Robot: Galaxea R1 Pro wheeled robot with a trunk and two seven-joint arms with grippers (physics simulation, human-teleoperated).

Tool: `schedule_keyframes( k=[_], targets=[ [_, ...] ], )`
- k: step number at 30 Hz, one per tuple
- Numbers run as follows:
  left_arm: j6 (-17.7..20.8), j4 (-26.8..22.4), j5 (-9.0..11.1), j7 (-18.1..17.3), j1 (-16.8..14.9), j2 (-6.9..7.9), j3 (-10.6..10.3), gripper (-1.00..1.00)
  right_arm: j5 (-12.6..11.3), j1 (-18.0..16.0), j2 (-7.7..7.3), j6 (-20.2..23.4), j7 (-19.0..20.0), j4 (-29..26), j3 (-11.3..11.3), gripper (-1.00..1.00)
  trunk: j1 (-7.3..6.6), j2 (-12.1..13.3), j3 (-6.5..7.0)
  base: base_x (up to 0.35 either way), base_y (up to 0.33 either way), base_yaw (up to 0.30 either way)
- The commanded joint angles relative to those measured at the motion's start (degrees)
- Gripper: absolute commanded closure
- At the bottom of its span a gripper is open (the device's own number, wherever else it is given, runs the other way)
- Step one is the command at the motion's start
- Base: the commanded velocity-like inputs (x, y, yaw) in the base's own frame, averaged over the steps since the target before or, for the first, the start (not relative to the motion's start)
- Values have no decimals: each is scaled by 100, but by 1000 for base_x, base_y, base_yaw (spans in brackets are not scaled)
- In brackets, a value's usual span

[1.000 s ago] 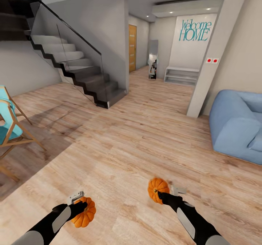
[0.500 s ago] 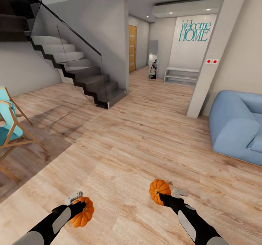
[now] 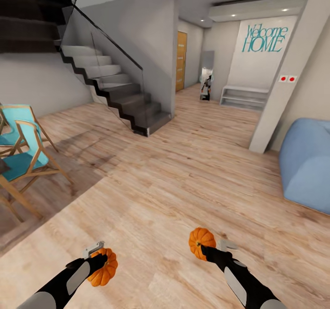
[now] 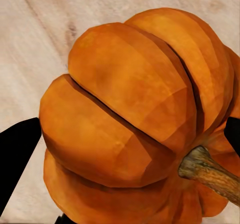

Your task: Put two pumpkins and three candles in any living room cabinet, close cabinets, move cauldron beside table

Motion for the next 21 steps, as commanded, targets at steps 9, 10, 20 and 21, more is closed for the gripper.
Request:
schedule_keyframes(
  k=[9, 10, 20, 21],
  targets=[
    [2, -14, 59, 51, -5, 6, -49, 100, -40, -3, 13, -97, -21, 69, 33, 100, 0, -4, -5, 0, 0, 290],
    [2, -14, 62, 51, -5, 6, -50, 100, -41, -3, 24, -99, -21, 70, 32, 100, 0, -4, -5, 0, 0, 290],
    [2, -14, 68, 51, -5, 4, -50, 100, -41, -3, 48, -93, -21, 72, 35, 100, 0, -4, -5, 0, 0, 290],
    [2, -14, 71, 51, -5, 5, -51, 100, -41, -3, 48, -93, -21, 72, 35, 100, 0, -4, -5, 0, 0, 291]
  ],
)
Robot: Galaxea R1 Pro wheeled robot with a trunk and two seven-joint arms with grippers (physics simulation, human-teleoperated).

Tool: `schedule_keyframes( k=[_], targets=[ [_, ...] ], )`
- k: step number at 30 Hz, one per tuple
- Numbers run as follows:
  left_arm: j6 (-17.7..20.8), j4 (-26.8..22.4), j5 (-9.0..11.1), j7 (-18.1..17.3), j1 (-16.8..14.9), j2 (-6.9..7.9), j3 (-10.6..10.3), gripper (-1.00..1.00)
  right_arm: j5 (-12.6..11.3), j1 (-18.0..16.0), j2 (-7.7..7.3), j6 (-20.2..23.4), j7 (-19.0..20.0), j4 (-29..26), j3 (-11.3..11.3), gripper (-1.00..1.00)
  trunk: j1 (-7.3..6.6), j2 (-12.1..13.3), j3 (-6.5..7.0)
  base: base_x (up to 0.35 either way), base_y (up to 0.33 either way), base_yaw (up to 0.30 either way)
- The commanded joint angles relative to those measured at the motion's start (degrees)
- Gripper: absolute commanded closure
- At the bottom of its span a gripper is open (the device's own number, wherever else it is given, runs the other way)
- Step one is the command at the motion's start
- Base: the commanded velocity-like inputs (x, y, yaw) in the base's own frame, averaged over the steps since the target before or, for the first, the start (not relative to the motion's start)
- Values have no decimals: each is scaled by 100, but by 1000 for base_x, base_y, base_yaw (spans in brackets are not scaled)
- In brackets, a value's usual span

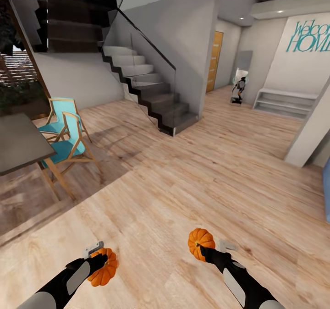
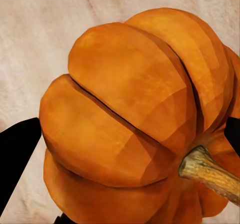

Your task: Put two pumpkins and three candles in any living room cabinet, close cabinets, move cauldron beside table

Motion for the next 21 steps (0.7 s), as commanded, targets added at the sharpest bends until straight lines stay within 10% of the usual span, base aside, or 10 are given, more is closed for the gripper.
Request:
schedule_keyframes(
  k=[1, 21],
  targets=[
    [14, -15, 47, 51, -5, 7, -46, 100, -38, -2, -8, 22, -21, -17, 31, 100, 0, -4, -5, 0, 0, 290],
    [14, -15, 54, 42, -5, 7, -46, 100, -38, -2, 3, 22, -21, -15, 36, 100, 0, -4, -5, 0, 0, 290]
  ],
)
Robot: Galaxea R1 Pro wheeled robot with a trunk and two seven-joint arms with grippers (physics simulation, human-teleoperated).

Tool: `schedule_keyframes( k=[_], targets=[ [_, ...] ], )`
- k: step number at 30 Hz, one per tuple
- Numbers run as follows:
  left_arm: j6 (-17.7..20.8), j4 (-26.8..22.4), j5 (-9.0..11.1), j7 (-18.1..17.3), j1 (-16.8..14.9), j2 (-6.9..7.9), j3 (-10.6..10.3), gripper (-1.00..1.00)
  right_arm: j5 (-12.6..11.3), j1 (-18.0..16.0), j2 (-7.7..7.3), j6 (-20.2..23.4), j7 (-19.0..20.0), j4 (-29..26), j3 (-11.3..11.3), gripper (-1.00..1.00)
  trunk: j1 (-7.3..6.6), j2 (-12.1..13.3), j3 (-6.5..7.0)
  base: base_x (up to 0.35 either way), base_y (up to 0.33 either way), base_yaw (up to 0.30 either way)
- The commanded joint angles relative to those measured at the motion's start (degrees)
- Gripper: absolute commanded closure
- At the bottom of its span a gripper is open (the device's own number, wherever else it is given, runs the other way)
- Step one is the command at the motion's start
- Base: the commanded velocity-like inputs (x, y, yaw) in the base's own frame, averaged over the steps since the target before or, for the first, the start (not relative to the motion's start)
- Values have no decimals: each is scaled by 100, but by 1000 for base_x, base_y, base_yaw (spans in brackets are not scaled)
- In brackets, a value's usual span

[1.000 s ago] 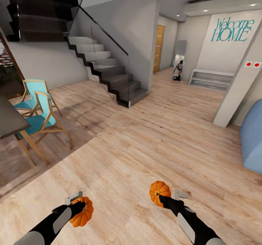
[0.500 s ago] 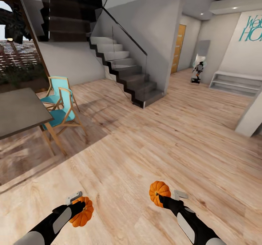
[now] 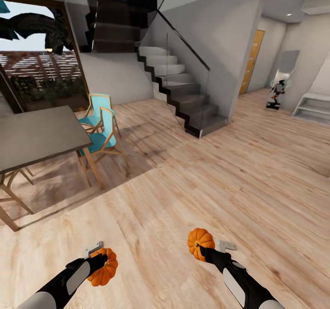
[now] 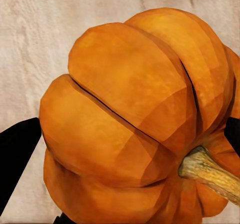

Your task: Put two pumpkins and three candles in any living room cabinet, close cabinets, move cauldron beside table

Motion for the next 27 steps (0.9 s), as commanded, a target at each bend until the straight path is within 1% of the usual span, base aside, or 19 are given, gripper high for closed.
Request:
schedule_keyframes(
  k=[1, 11, 27],
  targets=[
    [14, -15, 48, 51, -4, 7, -46, 100, -37, -2, -5, 22, -22, -14, 33, 100, 0, -4, -5, 0, 0, 291],
    [6, -14, 51, 51, -4, 4, -46, 100, -23, -2, 0, -76, -22, 173, 33, 100, 0, -4, -5, 0, 0, 291],
    [5, -15, 42, 51, -4, -1, -50, 100, -28, -2, 5, -93, -22, 192, 33, 100, 0, -4, -5, 0, 0, 291]
  ],
)
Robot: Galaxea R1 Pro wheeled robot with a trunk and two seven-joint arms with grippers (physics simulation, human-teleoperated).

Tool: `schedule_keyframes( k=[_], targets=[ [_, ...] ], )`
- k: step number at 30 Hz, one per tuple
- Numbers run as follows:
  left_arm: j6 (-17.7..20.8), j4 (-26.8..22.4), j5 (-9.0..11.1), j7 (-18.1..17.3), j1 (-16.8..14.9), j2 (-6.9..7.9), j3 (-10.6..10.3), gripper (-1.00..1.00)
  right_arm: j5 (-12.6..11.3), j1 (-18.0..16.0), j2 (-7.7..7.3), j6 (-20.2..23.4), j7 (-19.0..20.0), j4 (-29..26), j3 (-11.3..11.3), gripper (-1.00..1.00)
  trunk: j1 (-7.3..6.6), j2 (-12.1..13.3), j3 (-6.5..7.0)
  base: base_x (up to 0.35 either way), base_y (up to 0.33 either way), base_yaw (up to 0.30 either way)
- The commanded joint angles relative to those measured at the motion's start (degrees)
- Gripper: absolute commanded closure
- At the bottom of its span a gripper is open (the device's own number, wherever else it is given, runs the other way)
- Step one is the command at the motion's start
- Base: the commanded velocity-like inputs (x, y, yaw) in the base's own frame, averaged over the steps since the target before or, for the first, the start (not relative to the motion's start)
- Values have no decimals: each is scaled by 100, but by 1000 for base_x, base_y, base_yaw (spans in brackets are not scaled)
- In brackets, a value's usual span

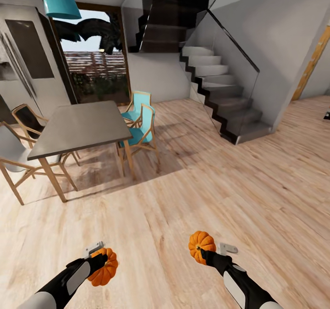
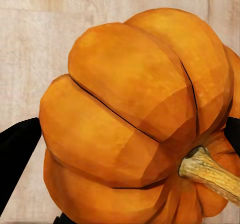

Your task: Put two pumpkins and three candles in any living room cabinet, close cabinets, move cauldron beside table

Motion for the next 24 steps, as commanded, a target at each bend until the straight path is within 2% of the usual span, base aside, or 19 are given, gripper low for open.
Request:
schedule_keyframes(
  k=[1, 24],
  targets=[
    [14, -15, 45, 51, -5, 6, -44, 100, -40, -2, -6, 19, -21, -16, 35, 100, 0, -4, -5, 0, 0, 291],
    [14, -15, 45, 51, -5, 12, -42, 100, -37, -2, 75, 19, -21, -16, 35, 100, 0, -4, -5, 0, 0, 291]
  ],
)
